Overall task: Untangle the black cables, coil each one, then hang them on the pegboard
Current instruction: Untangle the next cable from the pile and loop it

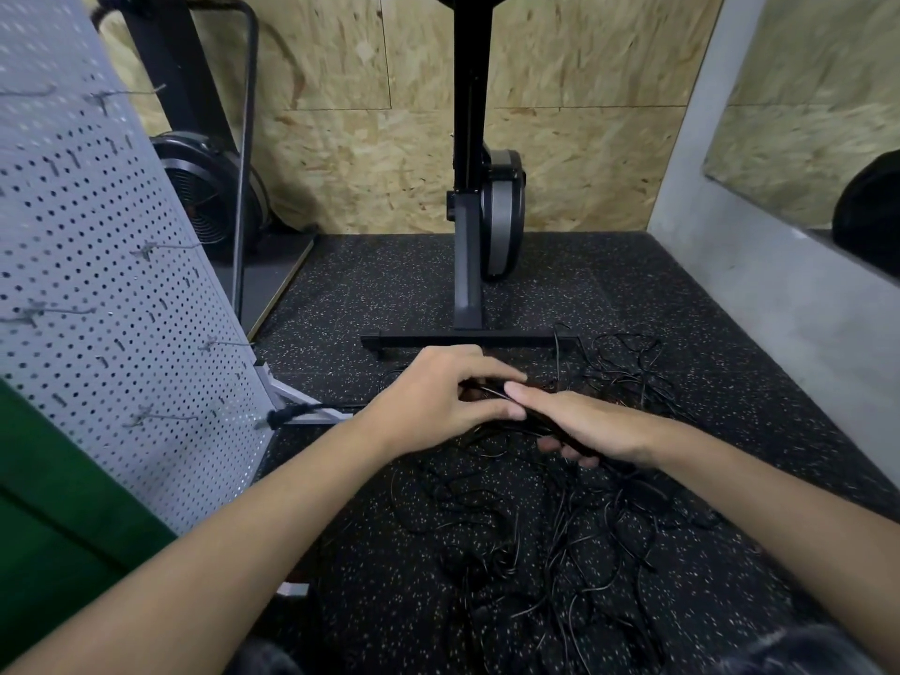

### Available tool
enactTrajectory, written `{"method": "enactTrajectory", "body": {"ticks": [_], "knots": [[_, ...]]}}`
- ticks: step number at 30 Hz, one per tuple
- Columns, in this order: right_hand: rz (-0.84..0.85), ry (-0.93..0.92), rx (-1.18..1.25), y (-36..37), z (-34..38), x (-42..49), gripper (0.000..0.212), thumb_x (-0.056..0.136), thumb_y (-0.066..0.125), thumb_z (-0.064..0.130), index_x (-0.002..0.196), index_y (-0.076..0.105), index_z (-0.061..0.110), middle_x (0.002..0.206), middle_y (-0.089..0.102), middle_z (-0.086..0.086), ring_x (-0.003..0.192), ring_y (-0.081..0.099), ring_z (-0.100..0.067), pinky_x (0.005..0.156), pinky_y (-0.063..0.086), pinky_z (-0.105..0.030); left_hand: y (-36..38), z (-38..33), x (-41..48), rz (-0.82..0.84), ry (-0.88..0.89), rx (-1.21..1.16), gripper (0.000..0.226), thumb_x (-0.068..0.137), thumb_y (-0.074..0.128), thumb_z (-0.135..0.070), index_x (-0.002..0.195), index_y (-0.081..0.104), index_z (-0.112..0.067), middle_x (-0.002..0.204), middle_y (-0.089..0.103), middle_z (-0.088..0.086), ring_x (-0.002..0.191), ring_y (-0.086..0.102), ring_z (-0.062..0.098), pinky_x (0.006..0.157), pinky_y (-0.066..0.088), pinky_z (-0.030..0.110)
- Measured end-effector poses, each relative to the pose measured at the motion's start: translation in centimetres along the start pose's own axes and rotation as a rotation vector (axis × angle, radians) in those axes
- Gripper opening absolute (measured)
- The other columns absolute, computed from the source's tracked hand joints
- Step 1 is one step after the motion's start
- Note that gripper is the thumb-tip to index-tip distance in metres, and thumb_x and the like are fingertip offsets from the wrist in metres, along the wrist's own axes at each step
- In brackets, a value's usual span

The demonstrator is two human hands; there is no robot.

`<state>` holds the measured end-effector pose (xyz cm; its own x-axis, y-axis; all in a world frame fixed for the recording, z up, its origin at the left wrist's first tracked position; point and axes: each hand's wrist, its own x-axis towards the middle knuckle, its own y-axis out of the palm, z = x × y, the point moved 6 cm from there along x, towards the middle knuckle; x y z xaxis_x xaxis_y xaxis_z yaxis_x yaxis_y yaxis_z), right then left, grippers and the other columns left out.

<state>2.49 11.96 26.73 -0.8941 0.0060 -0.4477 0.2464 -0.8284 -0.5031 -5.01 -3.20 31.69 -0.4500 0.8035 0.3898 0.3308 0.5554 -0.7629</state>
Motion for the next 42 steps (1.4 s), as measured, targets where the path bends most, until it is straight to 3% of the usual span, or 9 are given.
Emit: {"method": "enactTrajectory", "body": {"ticks": [7, 10, 12, 17, 24, 30, 35, 39, 42], "knots": [[0.153, -0.111, -0.103, 0.3, 0.2, -0.6, 0.066, 0.092, 0.028, 0.083, 0.151, 0.037, 0.054, 0.082, 0.046, 0.005, 0.058, 0.037, -0.003, 0.055, 0.036, -0.019, -0.2, 1.7, 0.1, 0.122, -0.105, -0.106, 0.024, 0.09, 0.078, -0.043, 0.104, 0.084, -0.025, 0.091, 0.07, -0.008, 0.087, 0.066, 0.008, 0.08, 0.054, 0.032], [0.181, -0.142, -0.16, 0.7, 0.4, -0.4, 0.044, 0.09, 0.038, 0.08, 0.117, 0.062, 0.055, 0.084, 0.056, 0.005, 0.062, 0.045, -0.007, 0.06, 0.04, -0.029, 0.4, 2.5, 0.0, 0.228, -0.168, -0.136, 0.016, 0.089, 0.081, -0.04, 0.091, 0.085, -0.025, 0.088, 0.07, -0.012, 0.083, 0.066, 0.004, 0.078, 0.051, 0.024], [0.216, -0.185, -0.183, 1.4, 0.4, -0.2, 0.043, 0.092, 0.047, 0.073, 0.098, 0.068, 0.035, 0.083, 0.062, 0.006, 0.068, 0.05, -0.012, 0.065, 0.042, -0.038, 1.2, 3.0, -0.3, 0.317, -0.248, -0.195, 0.015, 0.09, 0.08, -0.041, 0.084, 0.084, -0.028, 0.086, 0.069, -0.013, 0.078, 0.063, 0.003, 0.076, 0.046, 0.022], [0.194, -0.301, -0.169, 1.5, 1.2, -0.3, 0.047, 0.096, 0.058, 0.058, 0.099, 0.07, 0.012, 0.077, 0.064, 0.008, 0.068, 0.052, -0.013, 0.062, 0.042, -0.03, 1.7, 3.7, -0.7, 0.408, -0.325, -0.382, 0.029, 0.092, 0.072, -0.039, 0.081, 0.078, -0.013, 0.081, 0.071, -0.002, 0.077, 0.06, 0.012, 0.081, 0.045, 0.036], [0.144, -0.492, -0.076, 0.8, 4.0, -1.9, 0.041, 0.101, 0.056, 0.048, 0.105, 0.071, 0.009, 0.076, 0.057, -0.001, 0.067, 0.051, -0.019, 0.061, 0.041, -0.029, 2.9, 6.4, -1.0, 0.302, -0.569, -0.934, 0.039, 0.089, 0.061, -0.04, 0.099, 0.072, -0.003, 0.09, 0.067, 0.014, 0.077, 0.063, 0.021, 0.066, 0.052, 0.025], [-0.329, -0.428, 0.096, -3.3, 2.3, -0.7, 0.065, 0.09, 0.046, 0.078, 0.105, 0.066, 0.018, 0.074, 0.051, 0.004, 0.065, 0.048, -0.015, 0.064, 0.042, -0.04, 6.3, 8.6, -3.0, 0.244, -0.654, -0.762, 0.048, 0.109, 0.044, -0.049, 0.081, 0.064, -0.015, 0.062, 0.034, -0.008, 0.054, 0.033, 0.009, 0.054, 0.035, 0.024], [-0.26, -0.302, 0.265, -3.3, 1.5, -0.5, 0.064, 0.088, 0.047, 0.072, 0.119, 0.062, 0.017, 0.082, 0.05, 0.008, 0.068, 0.048, -0.006, 0.067, 0.047, -0.03, 7.6, 7.0, -2.3, 0.266, -0.549, -0.469, 0.044, 0.112, 0.039, -0.044, 0.09, 0.069, -0.019, 0.057, 0.031, -0.004, 0.047, 0.026, 0.013, 0.046, 0.022, 0.029], [-0.182, -0.182, -0.109, -2.3, 0.9, -1.1, 0.05, 0.101, 0.046, 0.061, 0.144, 0.04, 0.036, 0.135, 0.057, 0.019, 0.126, 0.056, -0.014, 0.109, 0.042, -0.031, 7.6, 6.8, -2.7, 0.301, -0.551, -0.197, 0.045, 0.111, 0.041, -0.046, 0.083, 0.069, -0.024, 0.057, 0.042, -0.004, 0.051, 0.037, 0.015, 0.053, 0.031, 0.031], [-0.403, -0.1, -0.3, -3.5, 0.0, -0.5, 0.061, 0.107, 0.043, 0.053, 0.15, 0.042, 0.01, 0.141, 0.06, -0.007, 0.129, 0.057, -0.026, 0.102, 0.044, -0.037, 7.6, 4.3, -2.4, 0.323, -0.449, -0.049, 0.043, 0.113, 0.041, -0.038, 0.079, 0.06, -0.02, 0.063, 0.056, 0.0, 0.056, 0.049, 0.018, 0.054, 0.035, 0.026]]}}
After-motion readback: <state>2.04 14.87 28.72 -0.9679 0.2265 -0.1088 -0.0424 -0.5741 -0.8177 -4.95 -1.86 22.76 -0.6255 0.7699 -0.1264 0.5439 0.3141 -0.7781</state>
